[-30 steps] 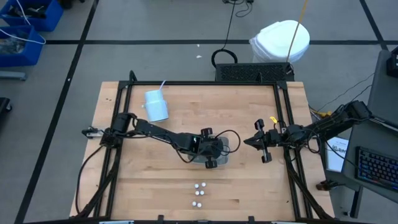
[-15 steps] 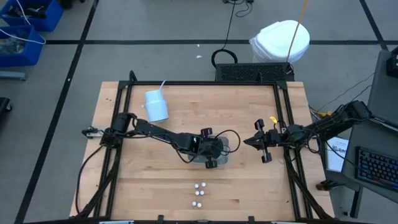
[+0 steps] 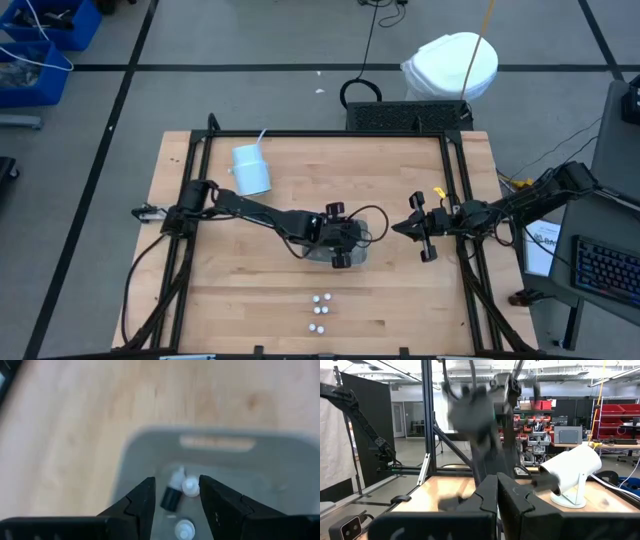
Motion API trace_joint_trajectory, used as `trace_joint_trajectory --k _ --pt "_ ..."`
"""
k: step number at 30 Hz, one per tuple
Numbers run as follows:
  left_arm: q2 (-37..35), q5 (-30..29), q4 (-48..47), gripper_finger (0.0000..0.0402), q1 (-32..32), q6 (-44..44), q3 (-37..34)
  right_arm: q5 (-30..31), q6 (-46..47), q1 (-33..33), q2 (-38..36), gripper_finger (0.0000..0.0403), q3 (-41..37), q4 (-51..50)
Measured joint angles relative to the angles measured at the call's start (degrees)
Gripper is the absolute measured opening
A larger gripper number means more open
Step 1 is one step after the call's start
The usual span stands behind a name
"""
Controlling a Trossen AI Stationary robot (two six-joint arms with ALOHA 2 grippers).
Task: Pick & Place food coloring
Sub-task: Put the top small orange food coloring bottle into the bin
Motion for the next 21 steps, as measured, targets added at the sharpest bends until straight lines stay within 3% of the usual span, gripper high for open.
trace_joint_trajectory --k 7,12,16,18,21 --pt "-9.8 -0.2 -9.5 0.0156 -7.3 6.0 8.8 0.0 -0.9 0.0 0.0 0.0000 0.0 -0.2" --pt "-21.9 -6.9 -15.7 0.0088 -16.2 9.4 7.2 0.0 -0.9 0.0 0.0 0.0000 0.0 0.0" --pt "-34.9 -17.9 -17.3 0.0012 -23.1 1.3 -3.4 0.0 -0.9 0.0 0.0 0.0000 0.0 0.0" --pt "-42.2 -22.9 -15.2 0.0013 -26.0 -4.1 -12.8 0.0 -0.9 0.0 0.0 0.0000 0.0 -0.1" --pt "-52.7 -25.1 -8.6 0.0021 -29.2 -11.8 -30.3 0.0 -0.9 0.0 0.0 0.0000 0.0 -0.3"
